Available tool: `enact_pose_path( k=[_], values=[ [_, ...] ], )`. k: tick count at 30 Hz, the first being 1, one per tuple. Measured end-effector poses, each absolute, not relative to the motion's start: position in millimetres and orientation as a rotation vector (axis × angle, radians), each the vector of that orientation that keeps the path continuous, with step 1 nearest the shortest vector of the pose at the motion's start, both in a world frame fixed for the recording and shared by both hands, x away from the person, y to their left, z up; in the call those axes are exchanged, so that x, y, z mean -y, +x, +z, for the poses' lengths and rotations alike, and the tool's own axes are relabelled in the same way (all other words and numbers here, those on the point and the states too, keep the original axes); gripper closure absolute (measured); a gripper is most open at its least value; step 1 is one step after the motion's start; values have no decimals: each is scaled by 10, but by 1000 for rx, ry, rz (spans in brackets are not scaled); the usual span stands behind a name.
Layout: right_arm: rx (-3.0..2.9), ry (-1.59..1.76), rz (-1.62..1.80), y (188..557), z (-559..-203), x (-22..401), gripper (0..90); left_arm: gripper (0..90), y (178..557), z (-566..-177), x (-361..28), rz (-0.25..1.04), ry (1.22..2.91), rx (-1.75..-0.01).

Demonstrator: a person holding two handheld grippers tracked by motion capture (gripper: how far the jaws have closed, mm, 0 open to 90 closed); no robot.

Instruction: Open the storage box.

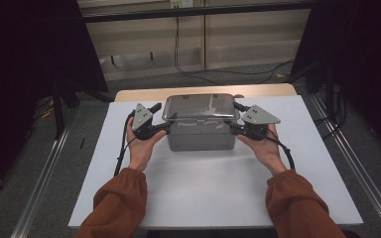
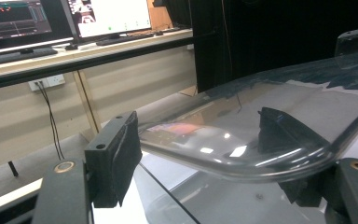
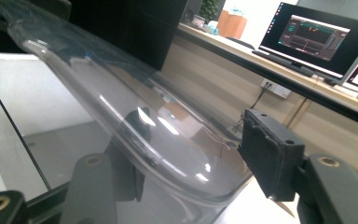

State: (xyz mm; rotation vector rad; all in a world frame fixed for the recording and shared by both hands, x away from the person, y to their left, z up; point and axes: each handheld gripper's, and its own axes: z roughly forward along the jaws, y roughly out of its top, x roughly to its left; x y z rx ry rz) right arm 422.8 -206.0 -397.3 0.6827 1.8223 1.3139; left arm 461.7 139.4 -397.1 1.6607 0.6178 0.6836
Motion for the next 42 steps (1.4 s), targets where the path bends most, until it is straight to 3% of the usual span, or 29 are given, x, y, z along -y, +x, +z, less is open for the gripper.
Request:
enact_pose_path(
  k=[11,18,25,42],
  values=[
    [-1800,707,1383,4274,-3972,2099,462,297,4663,-3978,-1359,676,1658,-635],
    [-1793,733,1392,4324,-3965,2113,417,296,4695,-3951,-1352,673,1659,-626],
    [-1806,732,1403,4386,-3930,2115,465,293,4744,-3954,-1364,661,1647,-603],
    [-1806,734,1446,4462,-3848,2137,505,465,4885,-3905,-1343,672,1657,-569]
  ],
)
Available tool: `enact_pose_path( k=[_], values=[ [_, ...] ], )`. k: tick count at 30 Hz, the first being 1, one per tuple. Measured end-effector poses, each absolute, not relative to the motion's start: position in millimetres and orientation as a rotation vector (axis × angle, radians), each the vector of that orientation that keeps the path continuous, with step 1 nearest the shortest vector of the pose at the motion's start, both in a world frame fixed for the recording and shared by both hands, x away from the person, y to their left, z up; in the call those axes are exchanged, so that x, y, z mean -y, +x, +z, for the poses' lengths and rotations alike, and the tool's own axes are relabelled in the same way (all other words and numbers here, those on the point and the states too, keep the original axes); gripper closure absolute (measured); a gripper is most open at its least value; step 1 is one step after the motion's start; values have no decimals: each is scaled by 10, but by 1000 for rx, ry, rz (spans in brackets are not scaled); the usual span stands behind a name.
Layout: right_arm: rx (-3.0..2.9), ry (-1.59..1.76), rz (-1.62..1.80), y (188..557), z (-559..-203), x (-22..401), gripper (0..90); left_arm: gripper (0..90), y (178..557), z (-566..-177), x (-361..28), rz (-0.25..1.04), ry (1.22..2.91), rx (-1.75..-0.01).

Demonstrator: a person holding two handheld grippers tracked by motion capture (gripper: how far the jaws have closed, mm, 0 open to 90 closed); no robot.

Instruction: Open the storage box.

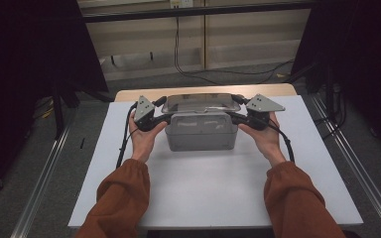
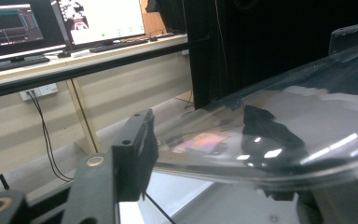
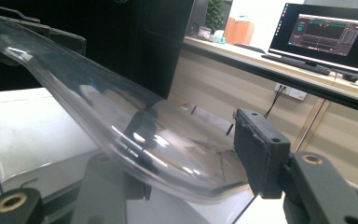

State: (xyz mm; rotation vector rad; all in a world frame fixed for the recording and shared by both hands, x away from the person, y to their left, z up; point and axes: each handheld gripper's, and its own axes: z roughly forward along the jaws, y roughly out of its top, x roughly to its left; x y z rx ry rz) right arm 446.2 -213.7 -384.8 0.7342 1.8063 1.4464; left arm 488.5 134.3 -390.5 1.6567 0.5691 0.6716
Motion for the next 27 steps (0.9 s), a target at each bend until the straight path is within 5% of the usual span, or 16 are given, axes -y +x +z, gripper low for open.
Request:
enact_pose_path(
  k=[27],
  values=[
    [-1796,757,1447,4670,-3792,2191,441,521,5055,-3818,-1298,693,1651,-590]
  ],
)
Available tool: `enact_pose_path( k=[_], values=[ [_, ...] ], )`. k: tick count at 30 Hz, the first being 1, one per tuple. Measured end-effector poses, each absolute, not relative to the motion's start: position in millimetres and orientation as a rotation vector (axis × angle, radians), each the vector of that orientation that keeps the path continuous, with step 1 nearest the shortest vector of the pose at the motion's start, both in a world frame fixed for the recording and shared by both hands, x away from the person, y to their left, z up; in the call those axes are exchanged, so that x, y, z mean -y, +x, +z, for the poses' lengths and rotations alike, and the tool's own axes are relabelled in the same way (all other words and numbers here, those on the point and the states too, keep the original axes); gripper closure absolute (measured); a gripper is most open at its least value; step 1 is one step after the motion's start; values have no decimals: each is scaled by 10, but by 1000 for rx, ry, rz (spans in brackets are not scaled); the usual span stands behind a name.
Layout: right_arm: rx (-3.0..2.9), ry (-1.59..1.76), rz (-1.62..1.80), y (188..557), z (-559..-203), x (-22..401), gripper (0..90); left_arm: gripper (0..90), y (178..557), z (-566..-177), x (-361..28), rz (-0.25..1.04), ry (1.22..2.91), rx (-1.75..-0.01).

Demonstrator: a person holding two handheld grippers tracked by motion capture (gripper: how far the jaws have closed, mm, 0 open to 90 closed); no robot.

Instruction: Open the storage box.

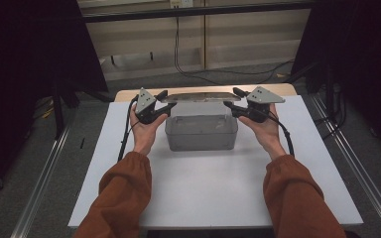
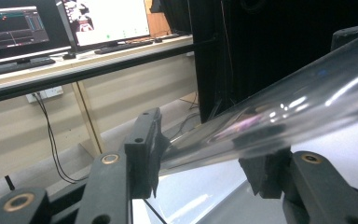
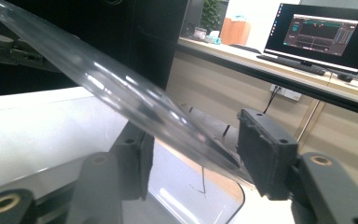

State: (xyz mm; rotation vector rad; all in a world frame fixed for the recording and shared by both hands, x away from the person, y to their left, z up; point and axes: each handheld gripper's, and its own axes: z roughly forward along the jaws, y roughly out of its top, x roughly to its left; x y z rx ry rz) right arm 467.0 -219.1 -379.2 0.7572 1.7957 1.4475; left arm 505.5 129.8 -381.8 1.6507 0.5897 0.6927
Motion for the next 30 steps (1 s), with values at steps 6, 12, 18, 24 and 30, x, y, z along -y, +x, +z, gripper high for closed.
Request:
enact_pose_path(
  k=[6,12,18,24,30],
  values=[
    [-1766,779,1471,4745,-3795,2200,472,537,5087,-3783,-1294,702,1652,-591],
    [-1763,790,1462,4813,-3850,2230,542,543,5130,-3778,-1293,686,1633,-608],
    [-1780,797,1458,4905,-3860,2261,557,579,5187,-3804,-1313,696,1635,-625],
    [-1785,801,1463,4998,-3848,2225,565,586,5235,-3820,-1302,697,1641,-635],
    [-1785,804,1456,5060,-3852,2215,565,598,5299,-3821,-1293,684,1635,-643]
  ],
)
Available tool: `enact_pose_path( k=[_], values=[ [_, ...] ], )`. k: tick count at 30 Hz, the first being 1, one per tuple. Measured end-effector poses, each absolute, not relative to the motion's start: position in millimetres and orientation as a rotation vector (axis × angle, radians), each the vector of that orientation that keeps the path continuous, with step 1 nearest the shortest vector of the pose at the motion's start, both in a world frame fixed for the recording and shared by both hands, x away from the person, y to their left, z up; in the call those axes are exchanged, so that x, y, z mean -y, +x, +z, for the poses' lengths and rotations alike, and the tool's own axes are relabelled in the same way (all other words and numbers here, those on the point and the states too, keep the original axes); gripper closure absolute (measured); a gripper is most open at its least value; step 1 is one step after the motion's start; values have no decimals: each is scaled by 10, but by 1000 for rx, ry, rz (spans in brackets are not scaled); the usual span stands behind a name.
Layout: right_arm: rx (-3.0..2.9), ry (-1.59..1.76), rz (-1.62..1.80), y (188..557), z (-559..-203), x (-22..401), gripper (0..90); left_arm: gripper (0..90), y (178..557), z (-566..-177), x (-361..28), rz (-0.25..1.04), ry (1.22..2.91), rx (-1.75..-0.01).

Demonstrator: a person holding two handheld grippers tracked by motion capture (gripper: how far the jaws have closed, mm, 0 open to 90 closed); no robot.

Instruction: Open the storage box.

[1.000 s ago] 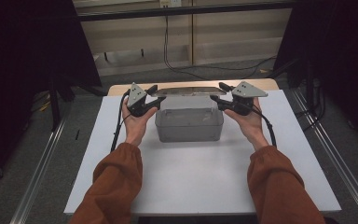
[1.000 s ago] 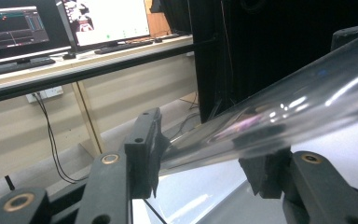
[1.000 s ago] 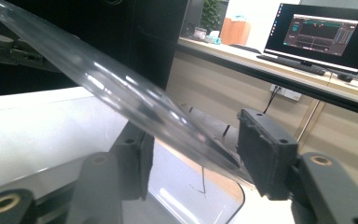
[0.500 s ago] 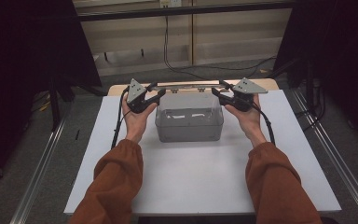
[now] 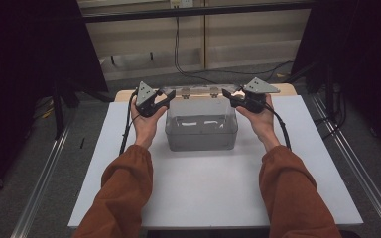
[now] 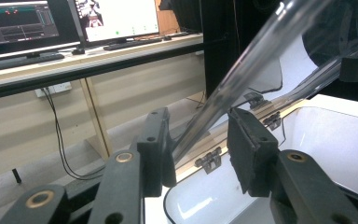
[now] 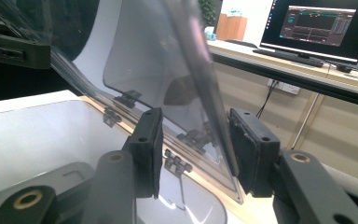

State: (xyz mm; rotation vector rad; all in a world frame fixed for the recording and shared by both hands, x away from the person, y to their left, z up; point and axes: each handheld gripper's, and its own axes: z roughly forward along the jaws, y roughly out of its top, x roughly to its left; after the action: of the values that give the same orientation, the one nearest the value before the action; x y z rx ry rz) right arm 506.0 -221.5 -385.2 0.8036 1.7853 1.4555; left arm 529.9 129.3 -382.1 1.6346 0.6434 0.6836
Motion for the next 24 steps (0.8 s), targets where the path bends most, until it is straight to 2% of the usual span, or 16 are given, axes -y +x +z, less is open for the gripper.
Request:
enact_pose_path(
  k=[24],
  values=[
    [-1786,870,1461,5336,-3897,2213,581,627,5545,-3916,-1251,685,1638,-688]
  ],
)
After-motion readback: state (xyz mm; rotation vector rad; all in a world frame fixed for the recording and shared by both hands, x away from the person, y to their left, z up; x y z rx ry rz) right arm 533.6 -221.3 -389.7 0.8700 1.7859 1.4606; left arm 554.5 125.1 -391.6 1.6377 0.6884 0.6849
